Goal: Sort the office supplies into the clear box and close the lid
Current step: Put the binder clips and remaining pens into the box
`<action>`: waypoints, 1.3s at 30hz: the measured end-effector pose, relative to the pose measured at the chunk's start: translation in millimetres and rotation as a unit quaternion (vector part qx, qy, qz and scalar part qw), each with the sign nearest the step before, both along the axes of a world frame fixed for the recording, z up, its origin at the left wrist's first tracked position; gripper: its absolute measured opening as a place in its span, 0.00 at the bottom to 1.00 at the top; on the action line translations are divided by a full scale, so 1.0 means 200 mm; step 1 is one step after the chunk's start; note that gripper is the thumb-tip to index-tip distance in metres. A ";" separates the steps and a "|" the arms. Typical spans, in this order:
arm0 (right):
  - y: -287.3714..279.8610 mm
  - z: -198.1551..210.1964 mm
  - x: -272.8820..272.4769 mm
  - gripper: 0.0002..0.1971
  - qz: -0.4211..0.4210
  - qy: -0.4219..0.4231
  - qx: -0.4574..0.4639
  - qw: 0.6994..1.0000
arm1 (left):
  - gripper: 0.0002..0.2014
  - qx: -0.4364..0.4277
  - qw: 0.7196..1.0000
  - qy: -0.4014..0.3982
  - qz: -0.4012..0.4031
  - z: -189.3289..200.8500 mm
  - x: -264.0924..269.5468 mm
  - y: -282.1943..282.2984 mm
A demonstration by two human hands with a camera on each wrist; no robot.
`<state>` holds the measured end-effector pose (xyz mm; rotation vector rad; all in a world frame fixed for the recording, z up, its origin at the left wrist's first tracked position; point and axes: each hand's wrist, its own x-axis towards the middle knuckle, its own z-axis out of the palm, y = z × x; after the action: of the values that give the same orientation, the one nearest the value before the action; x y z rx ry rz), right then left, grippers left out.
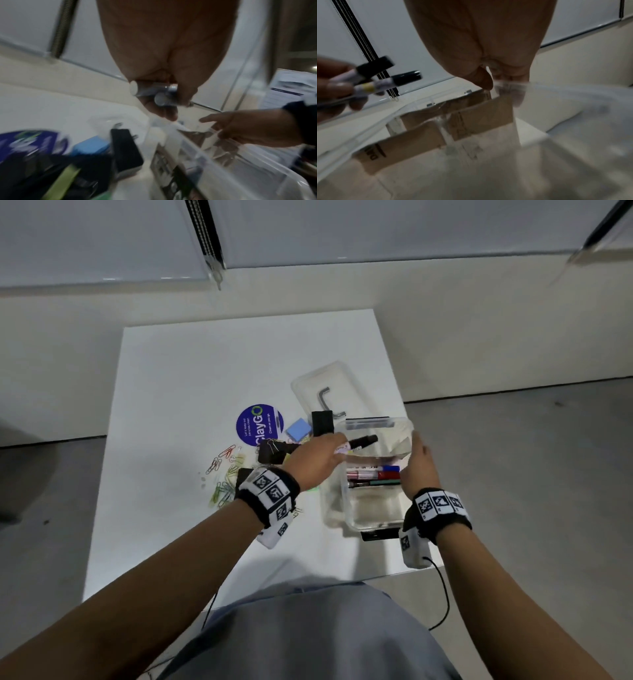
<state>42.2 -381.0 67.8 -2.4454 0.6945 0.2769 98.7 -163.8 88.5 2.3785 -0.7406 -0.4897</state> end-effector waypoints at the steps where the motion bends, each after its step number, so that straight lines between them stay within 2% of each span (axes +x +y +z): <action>1: 0.00 -0.01 -0.01 0.42 0.004 -0.010 0.007 1.000 | 0.12 0.038 0.998 -0.011 -0.045 0.01 0.01 -0.07; 3: -0.01 -0.04 -0.02 0.45 0.003 -0.024 0.014 1.000 | 0.12 0.120 0.986 -0.029 -0.111 0.01 0.01 -0.21; 5: -0.02 -0.06 -0.02 0.46 0.005 -0.025 0.018 1.000 | 0.14 0.168 0.974 -0.043 -0.143 0.00 -0.01 -0.32; 7: -0.03 -0.06 -0.02 0.46 0.005 -0.030 0.026 0.999 | 0.16 0.166 0.974 -0.033 -0.148 -0.02 -0.03 -0.40; 10: -0.04 -0.06 -0.02 0.45 0.006 -0.034 0.043 0.998 | 0.17 0.096 0.986 -0.040 -0.128 -0.03 -0.06 -0.42; 12: -0.05 -0.07 -0.01 0.45 0.007 -0.028 0.049 0.998 | 0.14 0.036 0.994 -0.075 -0.070 -0.04 -0.06 -0.34; 14: -0.04 -0.08 -0.01 0.45 0.002 -0.022 0.039 0.999 | 0.12 -0.010 0.996 -0.084 0.030 -0.09 -0.04 -0.21; 17: 0.03 -0.05 0.03 0.40 0.027 -0.052 -0.031 0.998 | 0.12 -0.026 0.982 -0.080 0.170 -0.18 0.03 0.06; 19: 0.12 -0.02 0.07 0.35 0.064 -0.090 -0.058 0.992 | 0.12 0.028 0.968 -0.068 0.240 -0.26 0.05 0.25; 21: 0.23 0.00 0.11 0.31 0.106 -0.122 -0.064 0.985 | 0.15 0.134 0.949 -0.050 0.281 -0.33 0.05 0.43; 24: 0.43 0.04 0.13 0.24 0.179 -0.156 -0.011 0.971 | 0.30 0.257 0.914 0.027 0.312 -0.42 -0.03 0.58; 26: 0.57 0.05 0.12 0.20 0.240 -0.154 0.018 0.958 | 0.39 0.299 0.899 0.061 0.314 -0.47 -0.10 0.62; 29: 0.75 0.03 0.09 0.17 0.335 -0.100 0.028 0.936 | 0.48 0.325 0.893 0.082 0.301 -0.54 -0.17 0.63; 31: 0.83 -0.01 0.08 0.14 0.367 -0.054 0.033 0.928 | 0.48 0.322 0.897 0.085 0.291 -0.58 -0.19 0.64; 35: 0.90 -0.09 0.09 0.14 0.370 0.024 0.050 0.927 | 0.37 0.270 0.923 0.054 0.270 -0.58 -0.17 0.67; 36: 0.91 -0.11 0.09 0.15 0.359 0.035 0.063 0.931 | 0.35 0.233 0.931 0.054 0.276 -0.57 -0.17 0.68; 39: 0.93 -0.14 0.11 0.21 0.284 0.049 0.127 0.949 | 0.35 0.050 0.951 0.093 0.291 -0.51 -0.16 0.72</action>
<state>64.0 -194.2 38.8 -2.3384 -0.0323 0.6706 65.9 -20.1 -13.7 2.4466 0.0839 -0.4903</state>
